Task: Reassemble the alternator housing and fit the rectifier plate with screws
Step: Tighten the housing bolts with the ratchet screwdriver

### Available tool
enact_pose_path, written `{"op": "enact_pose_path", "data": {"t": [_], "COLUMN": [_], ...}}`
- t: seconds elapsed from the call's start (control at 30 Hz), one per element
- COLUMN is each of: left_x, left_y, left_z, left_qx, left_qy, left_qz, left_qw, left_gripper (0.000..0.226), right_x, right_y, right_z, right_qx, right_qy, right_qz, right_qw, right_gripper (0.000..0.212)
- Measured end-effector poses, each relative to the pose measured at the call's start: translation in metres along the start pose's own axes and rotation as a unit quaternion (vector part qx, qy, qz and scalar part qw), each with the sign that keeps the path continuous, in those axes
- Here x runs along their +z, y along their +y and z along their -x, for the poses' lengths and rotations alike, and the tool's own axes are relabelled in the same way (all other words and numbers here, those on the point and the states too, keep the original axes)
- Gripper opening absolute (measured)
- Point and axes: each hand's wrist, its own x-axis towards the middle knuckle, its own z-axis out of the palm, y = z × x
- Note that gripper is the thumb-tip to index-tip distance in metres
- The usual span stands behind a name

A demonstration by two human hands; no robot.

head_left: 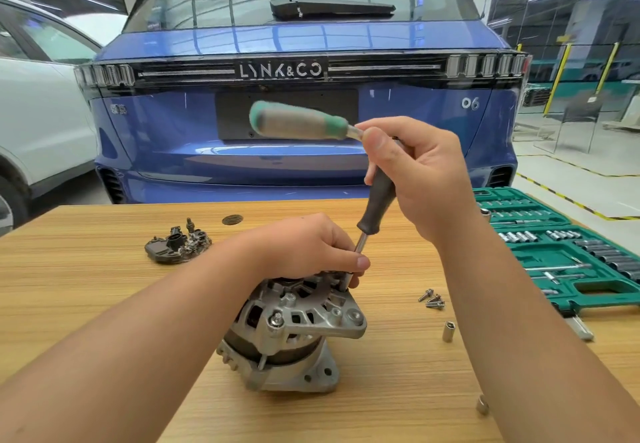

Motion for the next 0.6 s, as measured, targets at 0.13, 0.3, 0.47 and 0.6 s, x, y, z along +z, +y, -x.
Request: {"op": "enact_pose_path", "data": {"t": [0.13, 0.3, 0.47, 0.6], "left_x": [0.000, 0.000, -0.001, 0.000], "left_y": [0.002, 0.003, 0.001, 0.001], "left_z": [0.001, 0.001, 0.002, 0.002], "left_qx": [-0.001, 0.005, 0.007, -0.002], "left_qy": [-0.015, -0.017, -0.012, -0.015], "left_qz": [-0.013, -0.008, -0.004, 0.016], "left_qw": [1.000, 1.000, 1.000, 1.000], "left_gripper": [0.032, 0.032, 0.032, 0.031], "right_x": [0.003, -0.002, -0.008, -0.004], "right_y": [0.000, -0.002, -0.005, -0.010], "right_z": [-0.002, -0.007, -0.010, -0.010], "right_qx": [0.067, 0.282, 0.365, 0.385], "right_qy": [0.090, 0.055, -0.010, 0.064], "right_qz": [0.015, -0.296, -0.476, -0.535], "right_qw": [0.994, 0.911, 0.800, 0.749], "right_gripper": [0.008, 0.023, 0.050, 0.040]}}
